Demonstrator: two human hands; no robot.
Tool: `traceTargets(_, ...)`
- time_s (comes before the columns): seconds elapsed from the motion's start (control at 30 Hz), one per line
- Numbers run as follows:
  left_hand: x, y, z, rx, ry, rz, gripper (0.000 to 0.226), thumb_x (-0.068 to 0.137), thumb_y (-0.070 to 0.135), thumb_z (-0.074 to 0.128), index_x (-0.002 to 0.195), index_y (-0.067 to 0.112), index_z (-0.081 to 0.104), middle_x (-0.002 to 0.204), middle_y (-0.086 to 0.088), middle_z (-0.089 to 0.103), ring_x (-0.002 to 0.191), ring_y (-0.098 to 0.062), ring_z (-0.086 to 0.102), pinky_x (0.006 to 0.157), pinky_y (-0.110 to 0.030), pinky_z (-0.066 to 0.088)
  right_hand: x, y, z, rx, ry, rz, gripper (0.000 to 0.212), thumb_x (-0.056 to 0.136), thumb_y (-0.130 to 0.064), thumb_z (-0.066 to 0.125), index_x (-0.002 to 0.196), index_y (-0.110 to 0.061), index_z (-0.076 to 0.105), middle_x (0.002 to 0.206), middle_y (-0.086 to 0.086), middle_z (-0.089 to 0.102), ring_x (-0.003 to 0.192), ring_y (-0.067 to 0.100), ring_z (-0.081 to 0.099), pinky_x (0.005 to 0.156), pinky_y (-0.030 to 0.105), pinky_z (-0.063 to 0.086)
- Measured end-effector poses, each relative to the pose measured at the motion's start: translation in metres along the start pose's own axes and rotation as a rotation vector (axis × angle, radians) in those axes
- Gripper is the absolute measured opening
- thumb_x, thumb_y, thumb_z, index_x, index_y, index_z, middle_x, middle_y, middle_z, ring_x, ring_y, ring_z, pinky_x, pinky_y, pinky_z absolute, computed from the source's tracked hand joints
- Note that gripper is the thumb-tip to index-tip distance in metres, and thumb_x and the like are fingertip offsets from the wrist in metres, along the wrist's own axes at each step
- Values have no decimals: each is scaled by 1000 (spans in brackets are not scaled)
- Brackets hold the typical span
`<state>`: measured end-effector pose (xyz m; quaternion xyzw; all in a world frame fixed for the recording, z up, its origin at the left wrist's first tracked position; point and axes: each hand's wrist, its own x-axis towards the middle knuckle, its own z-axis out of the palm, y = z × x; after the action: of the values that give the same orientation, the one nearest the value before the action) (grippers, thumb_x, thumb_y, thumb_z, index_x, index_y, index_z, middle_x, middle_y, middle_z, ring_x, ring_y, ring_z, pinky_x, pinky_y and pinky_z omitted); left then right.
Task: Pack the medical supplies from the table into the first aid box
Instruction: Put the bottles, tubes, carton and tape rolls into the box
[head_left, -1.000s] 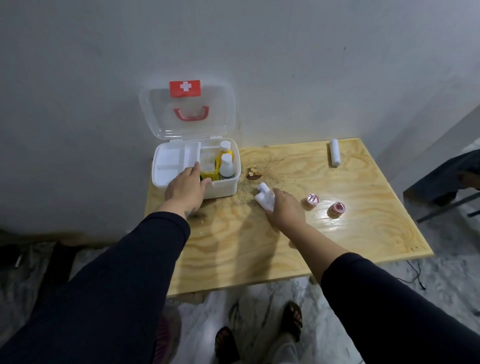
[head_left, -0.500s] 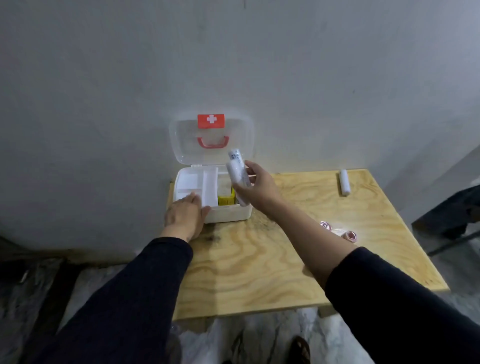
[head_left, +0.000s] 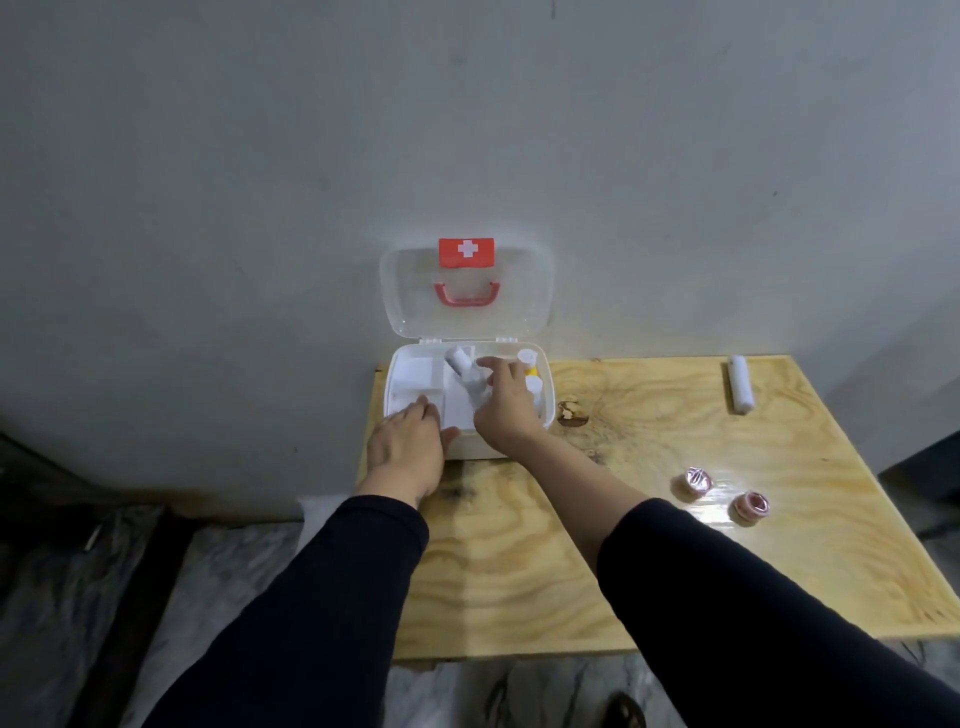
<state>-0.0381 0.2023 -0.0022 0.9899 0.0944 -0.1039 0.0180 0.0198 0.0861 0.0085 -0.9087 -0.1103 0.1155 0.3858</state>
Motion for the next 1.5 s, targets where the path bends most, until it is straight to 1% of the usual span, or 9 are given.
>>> traceTargets(0.27,1,-1,-3,18,-10,15,54,103,44,25,138,9,43,153,-8,35,126,-28,49,99,-37,41,-6,-4,-2,-92,-46,-32,67,82,7,56,141,-10,29,142,16,31,118,36,48,89,35,44)
traceTargets(0.5,1,1,-27,-97,-56,-32,30,99,36,41,106,12,57,115,-7,60,95,-28,60,70,-33,43,-15,-15,-27,-69,11,-65,69,81,10,52,142,-14,31,144,14,37,121,32,50,96,41,49)
traceTargets(0.67,2,25,-60,-169,24,10,43,97,28,43,139,16,45,144,-4,48,125,-30,52,93,-37,44,-25,-7,-67,-25,130,-82,58,84,8,50,137,-13,40,135,13,47,118,28,53,93,35,47)
traceTargets(0.83,2,77,-73,-225,102,168,44,96,22,39,139,21,46,147,1,45,128,-27,48,94,-38,44,-42,33,-107,-110,178,8,46,86,2,51,130,-11,50,130,12,52,112,25,56,77,21,48)
traceTargets(0.9,0,100,-70,-249,107,232,44,96,21,39,139,20,47,148,2,44,130,-26,48,98,-39,43,-54,54,-118,-173,178,53,43,86,2,51,127,-10,54,129,13,55,115,25,56,86,25,46)
traceTargets(1.13,-6,162,-23,-194,-68,375,46,96,21,37,141,18,45,147,-3,46,129,-29,49,99,-42,47,-112,134,-117,-268,-58,245,39,83,-6,64,121,-11,63,122,12,65,111,26,60,98,32,45)
traceTargets(1.23,-11,175,-2,-169,-157,400,46,98,21,37,144,17,42,149,-6,45,130,-30,48,102,-43,45,-133,160,-107,-311,-154,292,45,78,-13,73,122,-11,63,122,10,65,112,24,60,94,30,46)
traceTargets(1.37,-11,183,17,-152,-203,397,44,97,21,39,140,16,48,138,-7,54,119,-31,55,88,-39,50,-146,184,-100,-341,-125,277,40,78,-19,71,117,-13,67,117,9,67,111,25,60,91,31,47)
traceTargets(1.5,3,206,15,-184,-267,385,46,96,21,39,142,19,47,144,-6,50,126,-30,52,98,-41,48,-133,202,-121,-271,-9,280,28,83,-20,63,108,-10,71,112,11,69,106,28,63,87,33,49)
